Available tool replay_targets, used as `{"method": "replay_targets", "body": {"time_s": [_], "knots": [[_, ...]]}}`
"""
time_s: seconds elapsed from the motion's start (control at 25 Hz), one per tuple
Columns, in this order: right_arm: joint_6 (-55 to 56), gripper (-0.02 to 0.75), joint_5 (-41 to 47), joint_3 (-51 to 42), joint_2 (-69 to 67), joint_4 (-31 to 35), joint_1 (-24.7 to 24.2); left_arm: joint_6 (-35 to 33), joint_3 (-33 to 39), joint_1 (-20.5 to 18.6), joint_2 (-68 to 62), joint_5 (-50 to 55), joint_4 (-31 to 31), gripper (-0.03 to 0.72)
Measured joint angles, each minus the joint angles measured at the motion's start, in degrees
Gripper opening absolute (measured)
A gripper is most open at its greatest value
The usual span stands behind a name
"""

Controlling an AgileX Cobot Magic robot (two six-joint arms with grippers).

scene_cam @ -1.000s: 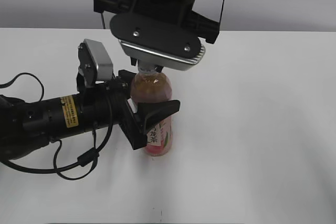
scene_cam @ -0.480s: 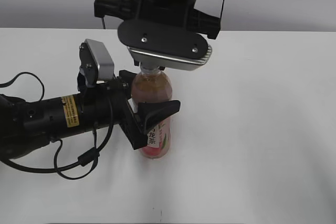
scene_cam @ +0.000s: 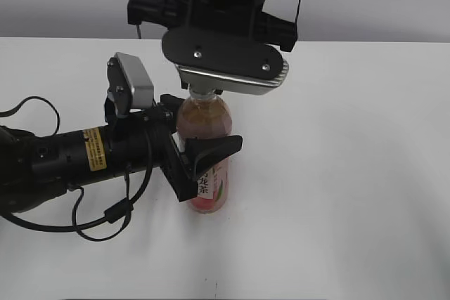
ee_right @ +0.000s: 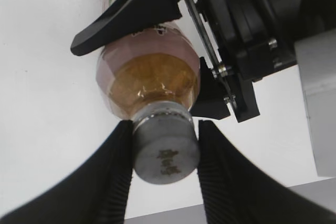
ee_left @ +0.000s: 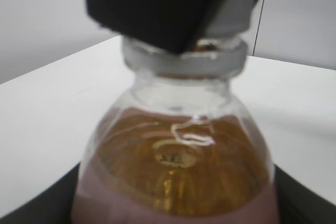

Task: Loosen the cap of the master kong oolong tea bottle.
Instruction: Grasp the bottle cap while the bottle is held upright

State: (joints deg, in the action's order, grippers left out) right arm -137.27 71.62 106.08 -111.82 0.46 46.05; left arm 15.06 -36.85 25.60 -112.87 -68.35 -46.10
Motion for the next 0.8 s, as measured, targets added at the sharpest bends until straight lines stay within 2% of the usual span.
{"method": "replay_targets", "body": {"time_s": [0.36,0.8], "knots": [[-9.4,0.283,0.0,0.0,0.0,0.9,0.0,-0.1,0.0,0.0,0.0,-0.1,-0.3,0.445],[-7.6,0.283,0.2,-0.2,0.4,2.2,-0.1,-0.1,0.0,0.0,0.0,-0.2,-0.9,0.445]]}}
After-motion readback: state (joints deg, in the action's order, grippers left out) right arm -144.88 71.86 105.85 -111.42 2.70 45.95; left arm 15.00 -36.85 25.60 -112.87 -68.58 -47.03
